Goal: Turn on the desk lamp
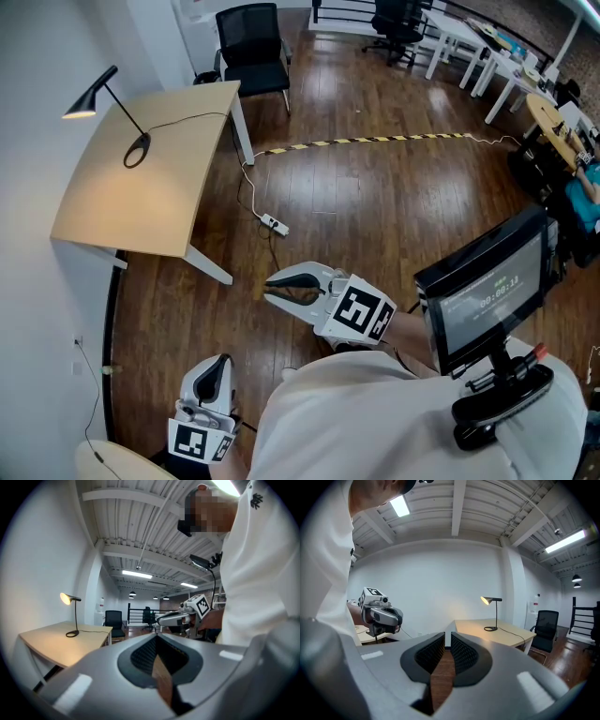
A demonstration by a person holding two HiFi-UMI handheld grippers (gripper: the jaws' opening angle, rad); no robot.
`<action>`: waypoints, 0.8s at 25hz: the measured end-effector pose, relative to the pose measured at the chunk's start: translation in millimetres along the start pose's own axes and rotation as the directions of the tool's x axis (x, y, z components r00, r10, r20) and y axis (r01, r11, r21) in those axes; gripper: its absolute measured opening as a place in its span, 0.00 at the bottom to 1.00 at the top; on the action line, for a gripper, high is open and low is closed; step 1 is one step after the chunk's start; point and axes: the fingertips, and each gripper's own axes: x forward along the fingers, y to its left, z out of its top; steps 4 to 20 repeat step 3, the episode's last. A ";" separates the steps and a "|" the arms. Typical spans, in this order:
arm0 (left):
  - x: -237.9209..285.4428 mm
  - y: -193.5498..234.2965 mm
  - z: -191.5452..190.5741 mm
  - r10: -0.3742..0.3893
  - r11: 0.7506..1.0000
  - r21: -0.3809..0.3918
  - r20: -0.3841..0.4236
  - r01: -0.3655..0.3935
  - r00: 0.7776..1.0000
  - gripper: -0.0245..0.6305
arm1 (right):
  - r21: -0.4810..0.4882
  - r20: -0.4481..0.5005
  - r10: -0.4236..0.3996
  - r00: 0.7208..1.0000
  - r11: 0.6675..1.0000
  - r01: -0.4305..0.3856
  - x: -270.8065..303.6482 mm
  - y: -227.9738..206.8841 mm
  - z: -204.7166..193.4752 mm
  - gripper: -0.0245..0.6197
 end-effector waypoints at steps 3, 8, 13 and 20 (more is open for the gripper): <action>1.6 -0.3 0.6 0.004 1.000 0.004 0.000 -0.004 1.000 0.06 | -0.005 -0.002 0.003 1.000 1.000 -0.003 0.1 -1.7 -0.7 0.10; 1.6 -0.3 0.6 0.004 1.000 0.004 0.000 -0.004 1.000 0.06 | -0.005 -0.002 0.003 1.000 1.000 -0.003 0.1 -1.7 -0.7 0.10; 1.6 -0.3 0.6 0.004 1.000 0.004 0.000 -0.004 1.000 0.06 | -0.005 -0.002 0.003 1.000 1.000 -0.003 0.1 -1.7 -0.7 0.10; 1.6 -0.3 0.6 0.004 1.000 0.004 0.000 -0.004 1.000 0.06 | -0.005 -0.002 0.003 1.000 1.000 -0.003 0.1 -1.7 -0.7 0.10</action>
